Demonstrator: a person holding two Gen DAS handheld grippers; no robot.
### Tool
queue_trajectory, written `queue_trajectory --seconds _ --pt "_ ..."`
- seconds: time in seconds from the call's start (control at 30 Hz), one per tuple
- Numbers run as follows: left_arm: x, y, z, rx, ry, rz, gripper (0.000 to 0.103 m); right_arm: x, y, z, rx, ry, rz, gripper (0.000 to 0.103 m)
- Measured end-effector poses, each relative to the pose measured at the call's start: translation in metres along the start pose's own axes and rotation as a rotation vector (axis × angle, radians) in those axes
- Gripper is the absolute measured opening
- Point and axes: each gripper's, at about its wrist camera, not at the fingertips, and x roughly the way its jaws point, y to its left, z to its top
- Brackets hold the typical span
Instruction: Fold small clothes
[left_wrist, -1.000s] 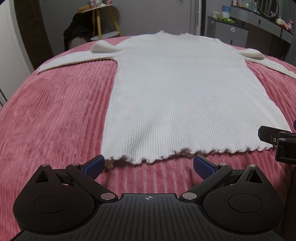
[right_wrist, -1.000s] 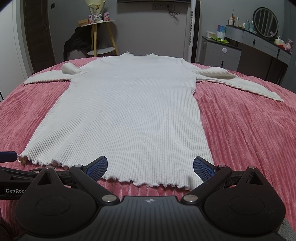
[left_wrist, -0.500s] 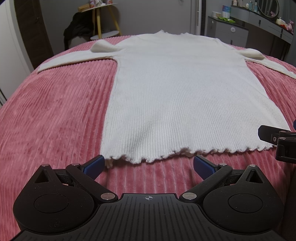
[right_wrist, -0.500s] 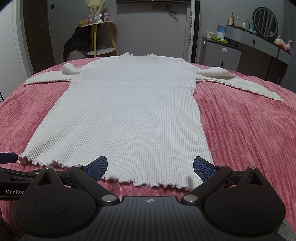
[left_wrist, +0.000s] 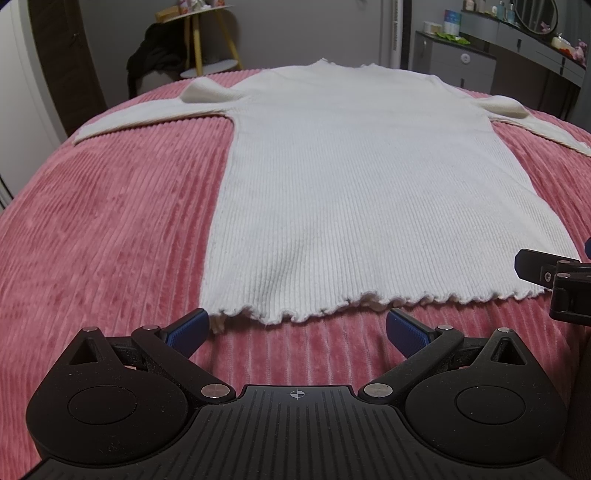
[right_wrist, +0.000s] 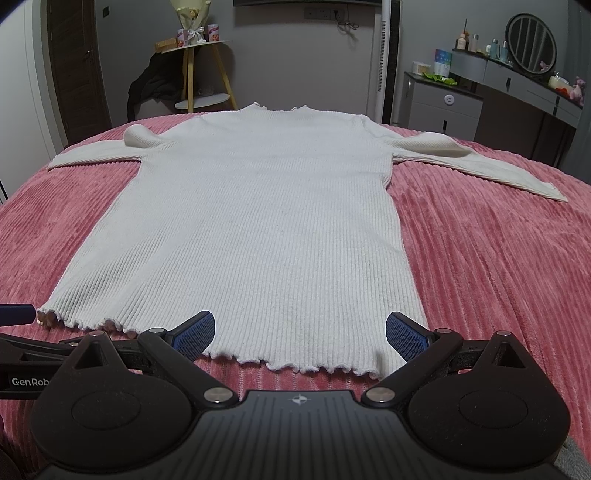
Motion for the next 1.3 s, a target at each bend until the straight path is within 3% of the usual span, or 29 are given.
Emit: queue_trajectory --seconds 1.3 --pt "0.0012 -0.0006 -0.0055 -0.002 0.014 -0.001 0.103 0.0071 -0.0004 -0.0001 0.004 0.020 0.006 0.099"
